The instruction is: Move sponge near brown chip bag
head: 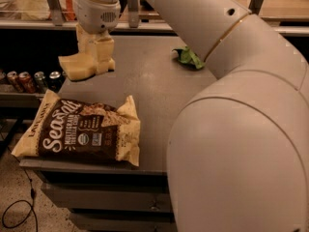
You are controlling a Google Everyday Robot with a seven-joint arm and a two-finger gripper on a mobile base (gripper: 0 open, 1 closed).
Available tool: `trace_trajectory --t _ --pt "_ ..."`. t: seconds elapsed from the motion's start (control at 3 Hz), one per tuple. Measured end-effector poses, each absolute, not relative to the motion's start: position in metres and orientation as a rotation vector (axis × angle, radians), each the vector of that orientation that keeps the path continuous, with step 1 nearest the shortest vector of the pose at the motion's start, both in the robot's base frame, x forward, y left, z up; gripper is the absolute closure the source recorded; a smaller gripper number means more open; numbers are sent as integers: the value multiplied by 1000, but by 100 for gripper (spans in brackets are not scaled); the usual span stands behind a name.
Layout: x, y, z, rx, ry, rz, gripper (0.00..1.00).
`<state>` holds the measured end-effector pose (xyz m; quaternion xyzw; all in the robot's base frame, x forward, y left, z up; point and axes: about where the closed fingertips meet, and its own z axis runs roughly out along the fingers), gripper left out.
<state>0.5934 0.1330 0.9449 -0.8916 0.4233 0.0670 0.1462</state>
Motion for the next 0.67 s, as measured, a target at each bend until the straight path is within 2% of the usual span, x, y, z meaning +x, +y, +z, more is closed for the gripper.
trace_trajectory --t 0.33,0.67 --pt "593 137 933 -2592 1225 216 12" --pt "592 140 924 -2606 1227 243 0"
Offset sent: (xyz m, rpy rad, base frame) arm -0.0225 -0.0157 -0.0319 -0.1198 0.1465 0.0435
